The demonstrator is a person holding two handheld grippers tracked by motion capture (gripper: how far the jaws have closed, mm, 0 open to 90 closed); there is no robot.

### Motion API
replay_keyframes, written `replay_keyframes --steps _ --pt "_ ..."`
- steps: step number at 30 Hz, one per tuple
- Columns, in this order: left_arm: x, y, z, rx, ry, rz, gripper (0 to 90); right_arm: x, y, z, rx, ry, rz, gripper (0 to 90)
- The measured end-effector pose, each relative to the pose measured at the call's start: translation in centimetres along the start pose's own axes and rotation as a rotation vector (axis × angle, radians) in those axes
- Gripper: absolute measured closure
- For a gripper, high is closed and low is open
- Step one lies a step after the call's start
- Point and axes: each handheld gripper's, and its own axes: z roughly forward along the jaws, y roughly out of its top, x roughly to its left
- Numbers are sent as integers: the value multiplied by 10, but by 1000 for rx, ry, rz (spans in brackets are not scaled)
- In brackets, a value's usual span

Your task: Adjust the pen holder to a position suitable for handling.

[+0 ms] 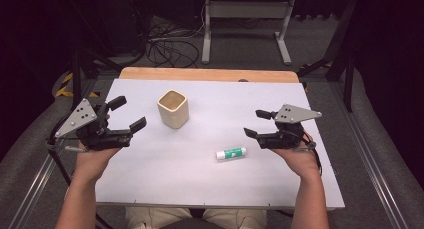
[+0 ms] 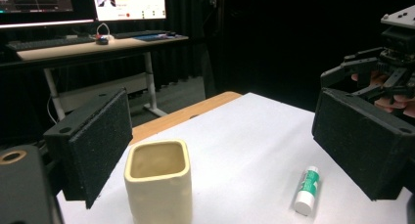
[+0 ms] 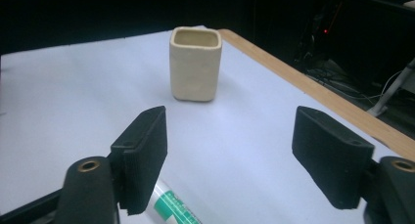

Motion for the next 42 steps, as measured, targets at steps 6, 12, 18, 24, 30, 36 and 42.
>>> replay_keyframes --steps 6,12,18,24,30,36,42 --pt "-1 -1 2 4 -6 8 87 2 -2 12 48 8 -19 321" --pt "-1 -1 2 6 -11 7 87 6 -4 24 93 30 -44 330" --pt "-2 -2 3 5 -21 4 87 8 -6 33 134 59 -67 314" --pt "-3 -2 4 5 -20 9 85 13 -8 43 173 83 -98 324" --pt "-4 -2 4 3 -30 6 85 17 -10 51 205 111 -128 340" --pt "-5 -3 6 10 -36 8 85 20 -10 60 224 134 -152 343" --pt "-5 -4 7 11 -42 5 86 21 -13 69 261 154 -168 348"
